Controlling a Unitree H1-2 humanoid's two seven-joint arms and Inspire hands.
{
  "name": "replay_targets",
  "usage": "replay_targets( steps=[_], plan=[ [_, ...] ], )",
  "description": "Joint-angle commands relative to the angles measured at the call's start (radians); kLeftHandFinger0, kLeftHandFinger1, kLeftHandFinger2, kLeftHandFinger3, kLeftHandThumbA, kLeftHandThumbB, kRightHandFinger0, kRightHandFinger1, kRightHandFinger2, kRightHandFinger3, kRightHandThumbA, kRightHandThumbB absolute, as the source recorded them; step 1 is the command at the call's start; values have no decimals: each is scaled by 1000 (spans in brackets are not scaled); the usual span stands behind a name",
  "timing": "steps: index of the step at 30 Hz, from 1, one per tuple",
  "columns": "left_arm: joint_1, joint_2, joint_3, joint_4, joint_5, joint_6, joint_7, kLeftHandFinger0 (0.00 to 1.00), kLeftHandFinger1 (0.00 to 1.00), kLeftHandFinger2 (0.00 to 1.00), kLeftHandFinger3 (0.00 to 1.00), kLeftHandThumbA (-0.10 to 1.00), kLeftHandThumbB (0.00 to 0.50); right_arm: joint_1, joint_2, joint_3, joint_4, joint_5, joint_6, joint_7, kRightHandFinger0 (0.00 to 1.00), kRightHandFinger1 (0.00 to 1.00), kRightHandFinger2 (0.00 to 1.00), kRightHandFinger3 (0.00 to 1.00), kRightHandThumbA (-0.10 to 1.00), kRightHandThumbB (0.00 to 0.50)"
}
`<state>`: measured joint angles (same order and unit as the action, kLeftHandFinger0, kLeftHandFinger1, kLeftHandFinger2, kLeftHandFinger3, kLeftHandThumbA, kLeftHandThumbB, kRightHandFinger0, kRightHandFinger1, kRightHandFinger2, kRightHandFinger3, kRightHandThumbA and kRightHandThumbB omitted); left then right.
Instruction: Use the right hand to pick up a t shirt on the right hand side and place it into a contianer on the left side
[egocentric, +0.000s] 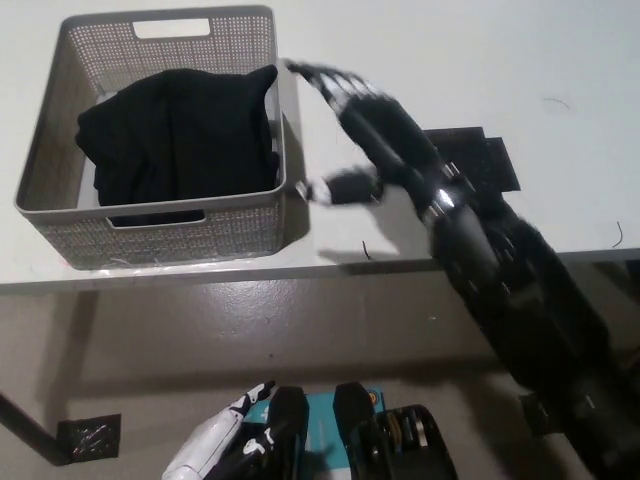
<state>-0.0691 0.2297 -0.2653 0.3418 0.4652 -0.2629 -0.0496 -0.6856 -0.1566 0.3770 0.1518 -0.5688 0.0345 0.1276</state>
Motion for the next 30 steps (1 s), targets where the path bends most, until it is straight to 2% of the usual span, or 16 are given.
replay_targets(
  steps=[1, 2, 3, 4, 6, 10, 14, 20, 21, 25, 27, 30],
  plan=[
    [62, 39, 70, -21, -51, -45, 60, 1000, 1000, 1000, 1000, 1000, 282, 439, -190, -216, -644, 67, -74, -48, 1000, 1000, 1000, 1000, 907, 293],
    [64, 37, 72, -18, -51, -47, 63, 1000, 1000, 1000, 1000, 1000, 284, 476, -199, -232, -656, 75, -80, -53, 1000, 1000, 1000, 1000, 907, 292],
    [63, 31, 76, -10, -59, -43, 63, 1000, 1000, 1000, 1000, 1000, 307, 551, -215, -269, -659, 115, -116, -76, 1000, 1000, 1000, 1000, 890, 300],
    [63, 26, 81, -5, -73, -29, 52, 1000, 1000, 1000, 1000, 1000, 334, 633, -236, -302, -661, 134, -148, -95, 1000, 1000, 1000, 1000, 919, 295],
    [61, 23, 85, 12, -74, -41, 60, 1000, 1000, 1000, 1000, 1000, 359, 705, -249, -325, -654, 128, -182, -116, 1000, 1000, 1000, 1000, 924, 289],
    [74, 13, 92, 28, -63, -63, 78, 1000, 1000, 1000, 1000, 1000, 355, 870, -253, -349, -576, 98, -289, -180, 1000, 1000, 1000, 1000, 901, 283],
    [73, 4, 105, 54, -81, -94, 71, 1000, 1000, 1000, 1000, 1000, 359, 1009, -242, -370, -378, 50, -387, -266, 1000, 1000, 1000, 1000, 981, 284],
    [70, -3, 114, 60, -76, -103, 75, 1000, 1000, 1000, 1000, 1000, 348, 1042, -218, -374, -152, 26, -448, -330, 1000, 1000, 1000, 1000, 963, 261],
    [71, -6, 116, 60, -80, -103, 72, 1000, 1000, 1000, 1000, 1000, 339, 1042, -216, -373, -126, 27, -457, -335, 1000, 1000, 1000, 1000, 985, 288],
    [75, -9, 123, 67, -78, -111, 75, 1000, 1000, 1000, 1000, 1000, 332, 1021, -203, -363, -2, 18, -498, -369, 1000, 1000, 1000, 1000, 1000, 312],
    [70, -4, 120, 70, -73, -117, 73, 1000, 1000, 1000, 1000, 1000, 315, 1009, -203, -350, 23, -19, -495, -390, 1000, 1000, 1000, 1000, 1000, 294],
    [68, -1, 122, 72, -78, -123, 69, 1000, 1000, 1000, 1000, 1000, 322, 985, -193, -339, 60, -13, -503, -397, 1000, 1000, 1000, 1000, 978, 282]
  ],
)
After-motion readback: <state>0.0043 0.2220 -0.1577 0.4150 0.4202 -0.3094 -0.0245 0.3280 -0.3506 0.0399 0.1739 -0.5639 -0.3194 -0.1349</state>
